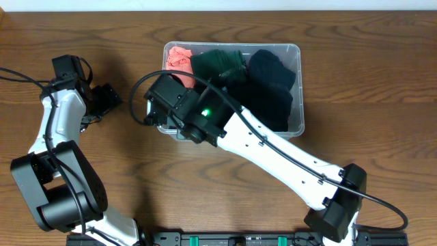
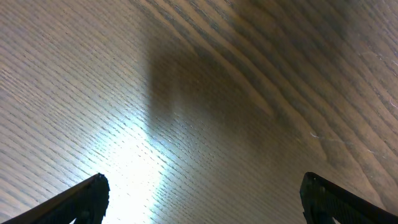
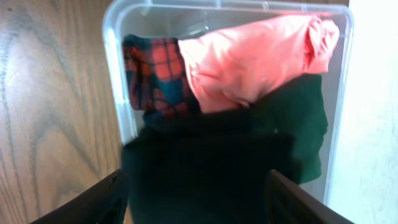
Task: Pack container
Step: 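Lower the black garment into the bin's lower middle and release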
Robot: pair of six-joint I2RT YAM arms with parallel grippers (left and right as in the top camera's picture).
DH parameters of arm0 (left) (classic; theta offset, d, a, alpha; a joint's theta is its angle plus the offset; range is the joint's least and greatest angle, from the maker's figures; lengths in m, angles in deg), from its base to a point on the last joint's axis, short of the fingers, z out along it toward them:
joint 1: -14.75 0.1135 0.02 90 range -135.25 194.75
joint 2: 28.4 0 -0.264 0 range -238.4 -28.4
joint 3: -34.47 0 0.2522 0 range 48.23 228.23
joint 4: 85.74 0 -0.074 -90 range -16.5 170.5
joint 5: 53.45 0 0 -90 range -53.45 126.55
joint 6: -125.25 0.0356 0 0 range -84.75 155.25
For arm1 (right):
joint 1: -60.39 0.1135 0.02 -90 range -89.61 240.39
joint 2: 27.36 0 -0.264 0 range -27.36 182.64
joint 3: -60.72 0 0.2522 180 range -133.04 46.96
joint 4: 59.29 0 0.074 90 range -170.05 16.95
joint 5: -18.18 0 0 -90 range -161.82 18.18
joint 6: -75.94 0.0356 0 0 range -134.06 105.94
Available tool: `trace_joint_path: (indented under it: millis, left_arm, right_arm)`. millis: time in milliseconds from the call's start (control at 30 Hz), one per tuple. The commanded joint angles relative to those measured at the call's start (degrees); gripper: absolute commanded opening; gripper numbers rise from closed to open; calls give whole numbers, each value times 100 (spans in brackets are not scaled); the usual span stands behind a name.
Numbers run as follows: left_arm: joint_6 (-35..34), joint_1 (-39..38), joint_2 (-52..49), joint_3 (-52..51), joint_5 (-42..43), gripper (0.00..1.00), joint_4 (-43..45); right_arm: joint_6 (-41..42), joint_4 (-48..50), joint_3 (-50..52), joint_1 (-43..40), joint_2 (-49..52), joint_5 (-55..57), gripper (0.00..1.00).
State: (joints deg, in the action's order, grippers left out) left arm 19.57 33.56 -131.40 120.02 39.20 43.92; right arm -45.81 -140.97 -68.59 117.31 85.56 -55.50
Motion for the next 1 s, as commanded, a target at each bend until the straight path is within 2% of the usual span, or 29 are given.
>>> trace_joint_path:
  millis: [0,167,300,333,433,500,633,967]
  left_arm:
    - [-52,13,-35,-33,-15,98,-7]
    - [-52,15,-35,-33,-15,98,-7]
    - [-52,13,-35,-33,-15,98,-7]
    - [-52,13,-35,-33,-15,98,-7]
    - [-52,13,-35,-33,-15,98,-7]
    - [-52,13,-35,-33,-15,98,-7]
    - [-52,13,-35,-33,-15,98,-7]
    - [-52,13,-35,-33,-15,98,-7]
  right_arm:
    - [96,0,-149,94,-90,-28,63]
    - [776,190,-518,37,-227,168,41]
    - [1449,507,-579,-415,-221,229,14]
    - [1681,533,-573,-579,-190,229,3]
    - [2345,450,-544,-1038,-118,131,1]
    - [2518,282,-540,-1311,-74,-341,1]
    - [2616,-26,-533,-1735,11,-1338,1]
    - [2706,-179,-229,-1829,675,-2013,1]
